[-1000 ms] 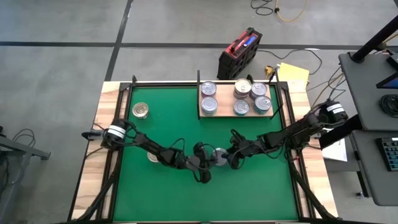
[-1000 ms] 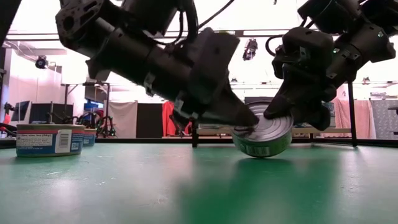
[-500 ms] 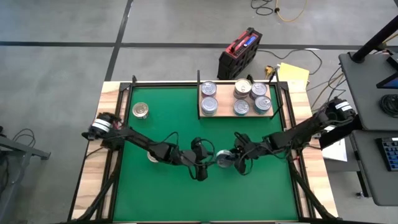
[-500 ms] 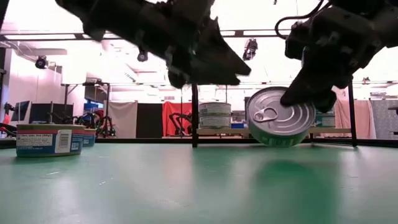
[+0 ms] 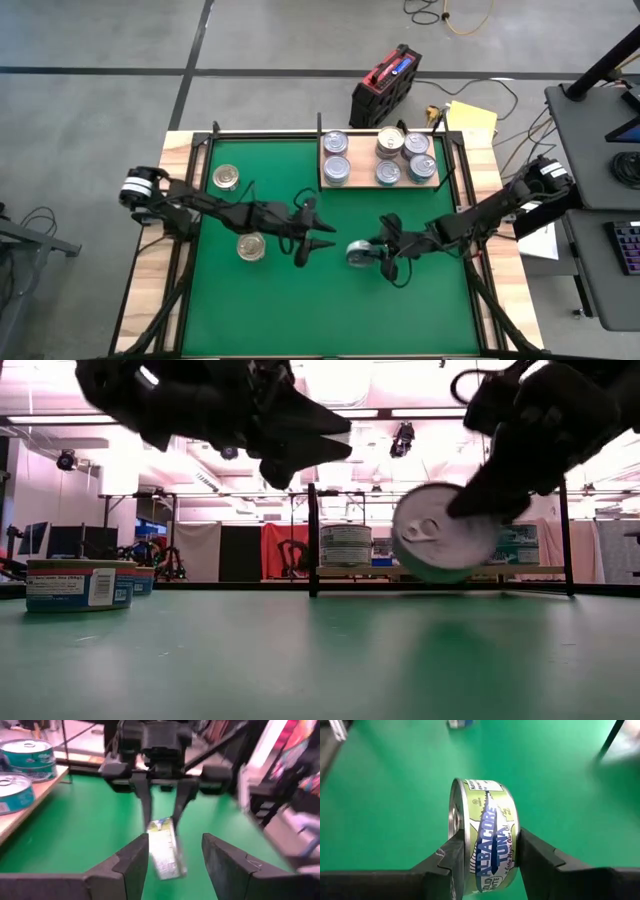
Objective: Stack canned seafood by type on shelf
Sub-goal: Put the green tuna can on the shelf
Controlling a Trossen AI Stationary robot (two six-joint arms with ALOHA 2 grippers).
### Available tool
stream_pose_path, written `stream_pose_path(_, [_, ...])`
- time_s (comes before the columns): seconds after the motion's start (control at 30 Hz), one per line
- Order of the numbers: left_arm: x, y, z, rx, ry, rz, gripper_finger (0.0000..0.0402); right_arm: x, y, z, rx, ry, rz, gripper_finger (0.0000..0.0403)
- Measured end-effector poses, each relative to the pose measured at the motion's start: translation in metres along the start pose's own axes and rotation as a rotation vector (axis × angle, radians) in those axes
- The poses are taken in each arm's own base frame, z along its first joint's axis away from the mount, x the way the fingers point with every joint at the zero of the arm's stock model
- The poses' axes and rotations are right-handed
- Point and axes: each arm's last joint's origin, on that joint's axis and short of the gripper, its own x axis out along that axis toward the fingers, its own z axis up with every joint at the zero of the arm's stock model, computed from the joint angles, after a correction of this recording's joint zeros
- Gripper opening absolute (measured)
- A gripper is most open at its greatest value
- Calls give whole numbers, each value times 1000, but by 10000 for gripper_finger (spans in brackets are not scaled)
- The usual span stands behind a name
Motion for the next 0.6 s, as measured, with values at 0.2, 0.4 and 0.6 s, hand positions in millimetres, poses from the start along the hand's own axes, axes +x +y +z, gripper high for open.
stream_pose_path(0.2, [2, 6, -14, -31, -89, 11, 182, -2, 6, 10, -228, -157, -68, 134])
stream_pose_path(0.4, [17, 8, -19, -24, -78, 18, 227, -4, 12, 18, -308, -247, -51, 134])
stream_pose_path(0.6, [31, 8, -20, 37, -67, 19, 269, -4, 11, 17, -354, -252, -70, 132])
